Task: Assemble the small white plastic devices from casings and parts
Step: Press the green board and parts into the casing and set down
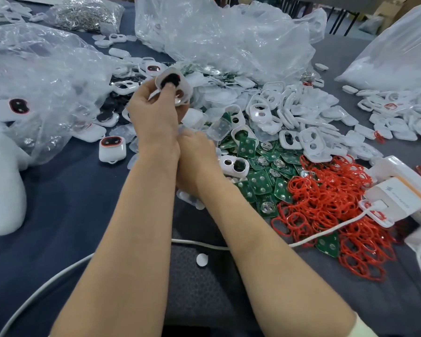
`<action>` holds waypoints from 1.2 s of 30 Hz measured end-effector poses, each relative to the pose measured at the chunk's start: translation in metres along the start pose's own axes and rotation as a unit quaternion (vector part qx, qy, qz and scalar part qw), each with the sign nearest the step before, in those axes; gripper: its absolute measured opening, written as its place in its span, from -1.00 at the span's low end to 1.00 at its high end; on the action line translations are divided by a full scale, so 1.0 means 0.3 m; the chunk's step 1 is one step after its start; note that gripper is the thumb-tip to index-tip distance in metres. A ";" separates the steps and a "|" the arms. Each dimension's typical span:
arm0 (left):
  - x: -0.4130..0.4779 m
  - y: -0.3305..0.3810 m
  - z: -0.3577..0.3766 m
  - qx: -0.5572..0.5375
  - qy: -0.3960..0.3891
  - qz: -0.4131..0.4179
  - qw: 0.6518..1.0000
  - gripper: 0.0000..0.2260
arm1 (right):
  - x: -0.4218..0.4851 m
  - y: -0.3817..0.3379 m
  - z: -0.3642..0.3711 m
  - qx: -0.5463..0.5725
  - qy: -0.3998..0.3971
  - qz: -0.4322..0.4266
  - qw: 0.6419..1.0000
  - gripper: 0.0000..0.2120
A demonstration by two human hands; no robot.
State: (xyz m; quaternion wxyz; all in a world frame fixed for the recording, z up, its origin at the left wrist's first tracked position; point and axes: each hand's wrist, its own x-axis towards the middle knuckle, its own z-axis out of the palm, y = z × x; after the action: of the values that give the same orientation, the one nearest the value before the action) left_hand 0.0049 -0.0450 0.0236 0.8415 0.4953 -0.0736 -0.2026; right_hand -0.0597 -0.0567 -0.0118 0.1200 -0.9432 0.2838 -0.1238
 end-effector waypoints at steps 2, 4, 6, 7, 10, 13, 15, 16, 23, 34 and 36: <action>0.010 0.003 -0.012 -0.010 0.011 -0.020 1.000 -0.90 | 0.004 0.001 0.011 -0.013 -0.010 0.008 1.000 -0.73; 0.015 0.006 -0.018 -0.017 0.018 -0.033 0.999 -0.86 | 0.002 0.001 0.014 0.001 -0.010 0.015 1.000 -0.75; 0.013 0.005 -0.018 -0.021 0.017 -0.040 0.999 -0.86 | 0.003 -0.002 0.015 0.018 -0.014 0.020 1.000 -0.78; 0.012 0.003 -0.018 -0.024 0.017 -0.045 0.999 -0.86 | 0.004 0.000 0.013 0.026 -0.015 0.023 0.999 -0.79; 0.012 -0.006 -0.019 -0.027 0.018 -0.055 0.998 -0.86 | 0.010 0.027 -0.007 0.073 0.006 0.036 0.997 -0.81; 0.014 -0.018 -0.018 -0.022 0.023 -0.068 0.997 -0.88 | 0.001 0.072 -0.050 0.169 0.052 0.067 0.982 -0.78; 0.013 -0.027 -0.017 -0.007 0.019 -0.074 0.997 -0.88 | -0.011 0.085 -0.075 0.230 0.117 0.081 0.963 -0.79; 0.010 -0.030 -0.016 0.002 0.015 -0.078 0.997 -0.88 | -0.015 0.088 -0.083 0.252 0.157 0.083 0.951 -0.82; -0.009 -0.059 -0.006 0.054 -0.039 -0.106 0.992 -0.94 | -0.007 0.101 -0.078 0.207 0.213 0.045 0.954 -0.78; -0.020 -0.080 0.014 0.083 -0.054 -0.125 0.987 -0.91 | -0.013 0.143 -0.108 0.343 0.233 0.111 0.903 -0.91; -0.022 -0.090 0.017 0.113 -0.065 -0.113 0.985 -0.93 | -0.015 0.172 -0.137 0.525 0.200 0.164 0.811 -0.90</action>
State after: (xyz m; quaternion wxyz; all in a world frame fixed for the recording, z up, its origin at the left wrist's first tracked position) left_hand -0.0099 -0.0578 0.0033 0.7455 0.5777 -0.0943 -0.3188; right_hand -0.1017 -0.1024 0.0110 0.5560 -0.6306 0.3438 -0.4184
